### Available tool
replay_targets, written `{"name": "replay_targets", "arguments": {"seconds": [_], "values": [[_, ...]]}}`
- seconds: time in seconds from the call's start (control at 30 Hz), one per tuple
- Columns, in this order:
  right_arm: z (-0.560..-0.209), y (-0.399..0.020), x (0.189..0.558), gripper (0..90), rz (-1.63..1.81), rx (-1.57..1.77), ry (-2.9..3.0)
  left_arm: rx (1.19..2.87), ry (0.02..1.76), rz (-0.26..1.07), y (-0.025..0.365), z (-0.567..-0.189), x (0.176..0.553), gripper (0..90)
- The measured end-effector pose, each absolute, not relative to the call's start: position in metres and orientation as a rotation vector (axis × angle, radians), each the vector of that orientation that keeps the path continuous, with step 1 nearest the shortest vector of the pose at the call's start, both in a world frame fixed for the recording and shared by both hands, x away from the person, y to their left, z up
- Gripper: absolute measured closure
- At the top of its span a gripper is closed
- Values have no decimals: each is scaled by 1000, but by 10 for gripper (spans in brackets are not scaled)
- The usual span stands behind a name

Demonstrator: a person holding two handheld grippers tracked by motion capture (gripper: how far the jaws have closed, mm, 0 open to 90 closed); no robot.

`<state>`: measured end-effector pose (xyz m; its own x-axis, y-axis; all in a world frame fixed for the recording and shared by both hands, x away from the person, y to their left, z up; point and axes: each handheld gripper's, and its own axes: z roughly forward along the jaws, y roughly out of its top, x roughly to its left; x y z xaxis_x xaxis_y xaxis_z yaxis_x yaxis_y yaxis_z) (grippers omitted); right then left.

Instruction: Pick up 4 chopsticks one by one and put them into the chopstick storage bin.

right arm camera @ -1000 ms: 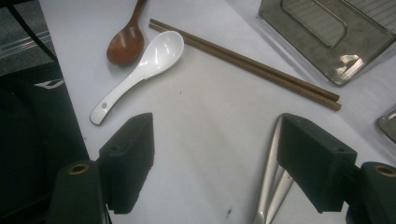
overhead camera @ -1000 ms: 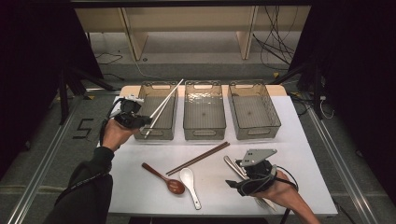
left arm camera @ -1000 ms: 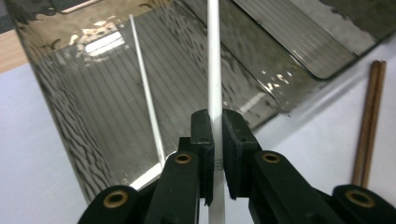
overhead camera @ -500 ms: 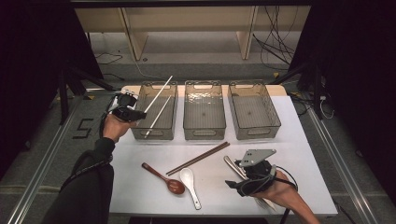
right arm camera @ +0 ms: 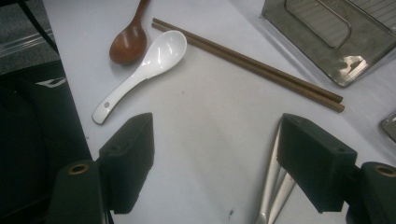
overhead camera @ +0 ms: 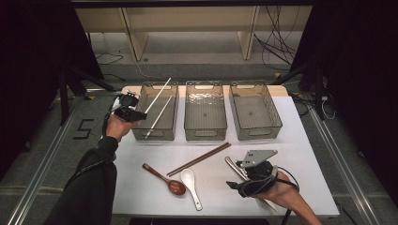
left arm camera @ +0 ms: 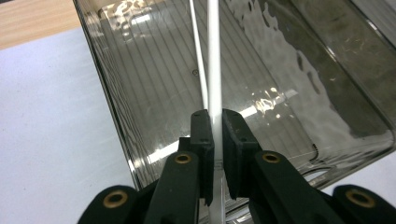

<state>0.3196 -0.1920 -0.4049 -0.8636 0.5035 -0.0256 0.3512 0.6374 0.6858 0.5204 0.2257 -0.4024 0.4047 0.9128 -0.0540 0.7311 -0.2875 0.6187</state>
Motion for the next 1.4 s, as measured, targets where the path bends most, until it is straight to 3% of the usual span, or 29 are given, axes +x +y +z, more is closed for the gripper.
{"name": "replay_targets", "arguments": {"seconds": [0.33,0.63,0.87,1.4], "values": [[-405,-192,319,282,1040,699,2646,2054,1429,412,226,-406,523,797],[-403,-193,319,282,1042,694,2644,2016,1384,342,222,-396,512,464],[-402,-191,321,282,1034,688,2640,1982,1289,321,217,-384,484,294],[-407,-168,365,284,921,635,2673,1995,1071,296,201,-378,417,182]]}}
